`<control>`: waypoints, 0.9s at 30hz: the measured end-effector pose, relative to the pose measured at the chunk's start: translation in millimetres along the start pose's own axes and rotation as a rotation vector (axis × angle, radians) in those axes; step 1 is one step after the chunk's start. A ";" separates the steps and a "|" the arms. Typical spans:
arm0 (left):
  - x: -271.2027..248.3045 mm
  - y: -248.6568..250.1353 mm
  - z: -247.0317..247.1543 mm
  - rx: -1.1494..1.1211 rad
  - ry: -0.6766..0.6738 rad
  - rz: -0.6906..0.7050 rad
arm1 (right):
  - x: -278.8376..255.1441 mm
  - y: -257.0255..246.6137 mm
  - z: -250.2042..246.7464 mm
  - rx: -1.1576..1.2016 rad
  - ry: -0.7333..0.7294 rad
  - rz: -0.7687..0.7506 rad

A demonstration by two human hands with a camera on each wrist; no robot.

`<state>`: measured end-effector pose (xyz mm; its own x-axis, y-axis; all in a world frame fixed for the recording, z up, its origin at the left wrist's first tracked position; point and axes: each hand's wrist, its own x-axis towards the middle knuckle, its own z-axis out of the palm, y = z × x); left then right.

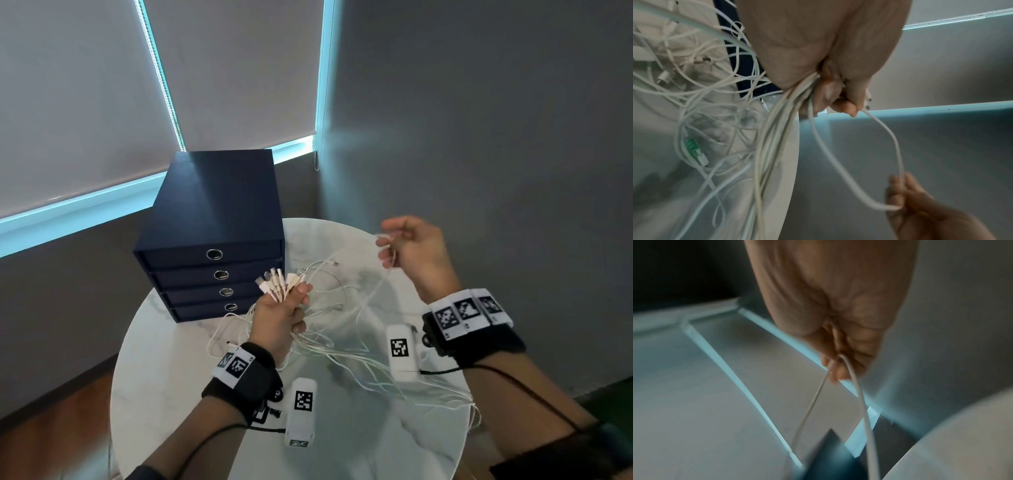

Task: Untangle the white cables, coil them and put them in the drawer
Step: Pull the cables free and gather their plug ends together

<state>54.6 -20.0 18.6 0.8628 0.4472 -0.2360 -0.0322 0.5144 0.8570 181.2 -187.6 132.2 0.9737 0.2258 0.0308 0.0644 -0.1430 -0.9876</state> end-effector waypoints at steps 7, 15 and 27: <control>3.8 -2.6 9.7 0.178 0.053 -0.016 | -24.9 36.9 22.0 -0.814 -0.585 -0.238; 2.2 -0.9 8.6 0.219 0.023 -0.027 | -34.0 28.9 41.2 -0.742 -0.551 -0.184; 8.9 -0.9 -27.2 0.175 0.058 -0.051 | 23.1 -38.3 -27.7 0.256 0.371 -0.231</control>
<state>48.6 3.4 3.3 0.8304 0.4679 -0.3024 0.1030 0.4044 0.9087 207.3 -203.6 175.0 0.9554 -0.1409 0.2597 0.2770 0.1219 -0.9531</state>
